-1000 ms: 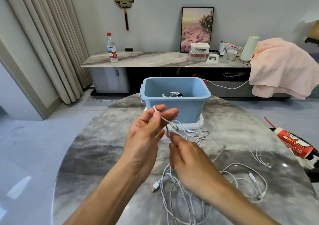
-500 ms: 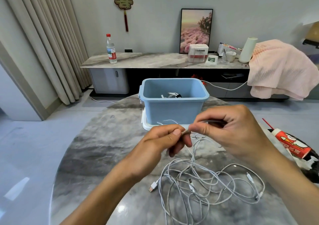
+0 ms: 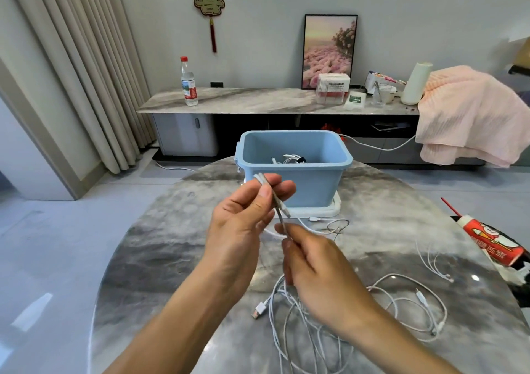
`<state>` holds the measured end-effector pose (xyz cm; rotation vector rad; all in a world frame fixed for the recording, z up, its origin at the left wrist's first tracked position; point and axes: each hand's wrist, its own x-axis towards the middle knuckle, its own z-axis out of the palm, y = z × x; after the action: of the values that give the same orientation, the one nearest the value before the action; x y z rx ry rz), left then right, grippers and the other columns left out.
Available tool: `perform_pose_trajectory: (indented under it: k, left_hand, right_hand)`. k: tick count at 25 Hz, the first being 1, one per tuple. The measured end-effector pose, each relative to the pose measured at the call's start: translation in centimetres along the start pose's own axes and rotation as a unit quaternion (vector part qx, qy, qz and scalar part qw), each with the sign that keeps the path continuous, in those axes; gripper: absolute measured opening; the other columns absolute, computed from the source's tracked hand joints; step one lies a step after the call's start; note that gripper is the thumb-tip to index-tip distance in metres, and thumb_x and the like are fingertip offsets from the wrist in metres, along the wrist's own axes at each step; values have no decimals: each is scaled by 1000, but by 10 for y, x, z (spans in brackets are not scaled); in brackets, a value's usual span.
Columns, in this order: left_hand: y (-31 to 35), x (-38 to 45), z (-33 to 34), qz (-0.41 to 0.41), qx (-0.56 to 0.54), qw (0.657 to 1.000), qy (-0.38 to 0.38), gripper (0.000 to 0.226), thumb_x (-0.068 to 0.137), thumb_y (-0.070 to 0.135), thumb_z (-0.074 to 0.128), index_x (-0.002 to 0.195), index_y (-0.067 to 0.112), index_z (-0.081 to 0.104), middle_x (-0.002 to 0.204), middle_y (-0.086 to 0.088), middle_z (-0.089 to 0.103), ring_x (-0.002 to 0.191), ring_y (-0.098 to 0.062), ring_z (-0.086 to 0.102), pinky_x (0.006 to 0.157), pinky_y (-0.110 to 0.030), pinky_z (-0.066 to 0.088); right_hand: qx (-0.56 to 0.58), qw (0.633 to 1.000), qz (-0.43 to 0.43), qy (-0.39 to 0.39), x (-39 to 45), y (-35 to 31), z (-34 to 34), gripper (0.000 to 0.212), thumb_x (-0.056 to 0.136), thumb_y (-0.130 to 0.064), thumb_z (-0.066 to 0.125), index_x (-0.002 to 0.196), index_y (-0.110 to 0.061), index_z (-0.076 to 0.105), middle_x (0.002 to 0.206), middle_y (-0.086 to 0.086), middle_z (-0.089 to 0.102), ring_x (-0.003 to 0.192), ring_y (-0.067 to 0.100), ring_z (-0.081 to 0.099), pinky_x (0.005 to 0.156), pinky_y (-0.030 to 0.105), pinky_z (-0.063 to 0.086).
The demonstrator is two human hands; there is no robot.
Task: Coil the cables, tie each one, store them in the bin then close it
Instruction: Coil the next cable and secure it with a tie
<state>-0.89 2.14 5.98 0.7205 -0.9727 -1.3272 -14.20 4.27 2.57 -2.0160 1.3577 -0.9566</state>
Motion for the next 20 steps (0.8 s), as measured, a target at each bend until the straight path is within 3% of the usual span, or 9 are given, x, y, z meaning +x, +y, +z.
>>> perform_pose_trajectory:
  k: [2, 4, 5, 6, 9, 11, 13, 16, 20]
  left_hand:
    - [-7, 2, -6, 124, 235, 964, -13, 10, 93, 12, 61, 94, 17, 70, 92, 2, 76, 93, -9, 71, 88, -26, 50]
    - [-14, 5, -14, 234, 478, 844, -63, 12, 97, 20, 54, 91, 25, 63, 93, 13, 73, 91, -2, 67, 100, -35, 40]
    - [-15, 5, -15, 257, 538, 798, -88, 12, 98, 22, 49, 92, 24, 59, 93, 14, 70, 89, -1, 64, 102, -39, 36]
    - [-15, 4, -15, 253, 543, 792, -120, 13, 99, 22, 47, 92, 20, 58, 89, 11, 68, 84, -5, 63, 97, -42, 38]
    - [-8, 1, -12, 120, 394, 882, -230, 25, 98, 18, 45, 87, 4, 62, 68, -1, 54, 66, -19, 51, 67, -40, 45]
    - [1, 0, -9, 9, 265, 931, -252, 28, 95, 17, 45, 85, 4, 67, 64, -4, 45, 63, -16, 43, 62, -28, 39]
    - [5, -1, -6, -76, 112, 956, -260, 29, 92, 19, 46, 86, 4, 69, 63, -4, 39, 60, -14, 39, 66, -25, 36]
    - [4, -4, 0, -91, -32, 973, -209, 29, 92, 19, 47, 95, 3, 70, 66, -1, 46, 63, -15, 49, 83, -36, 37]
    - [-2, 0, 2, -71, -89, 992, -50, 29, 87, 18, 53, 108, 3, 66, 73, 2, 60, 74, -12, 64, 73, -28, 47]
  right_hand:
    - [-79, 997, -10, -25, -6, -14, -5, 15, 102, -29, 44, 97, -27, 58, 66, -8, 56, 68, 17, 57, 66, 38, 44]
    - [-129, 991, -35, -24, -6, -25, -22, 26, 98, -30, 50, 73, -25, 49, 56, -10, 44, 57, 12, 45, 57, 33, 36]
    - [-144, 988, -52, -28, -3, -28, -33, 30, 96, -31, 55, 68, -25, 47, 51, -10, 40, 53, 9, 40, 53, 30, 32]
    - [-152, 985, -75, -29, 0, -27, -45, 29, 93, -33, 59, 66, -25, 51, 48, -13, 40, 50, 6, 39, 51, 26, 30]
    - [-134, 980, -145, 20, 10, -19, -77, 24, 79, -48, 70, 71, -25, 69, 49, -19, 53, 48, 2, 48, 49, 19, 33]
    - [-78, 981, -166, 57, 18, -7, -89, 35, 75, -54, 74, 68, -21, 70, 49, -3, 55, 44, 14, 44, 45, 29, 33]
    - [26, 982, -160, 93, 22, 7, -87, 36, 79, -51, 73, 69, -16, 70, 50, 7, 52, 46, 20, 39, 45, 35, 32]
    - [179, 973, -83, 122, 22, 19, -57, 31, 92, -45, 62, 81, -17, 72, 51, 1, 43, 48, 11, 35, 45, 28, 29]
    - [236, 971, 26, 21, 13, 23, -16, 25, 104, -25, 47, 93, -13, 67, 53, -4, 46, 48, 9, 40, 50, 23, 33]
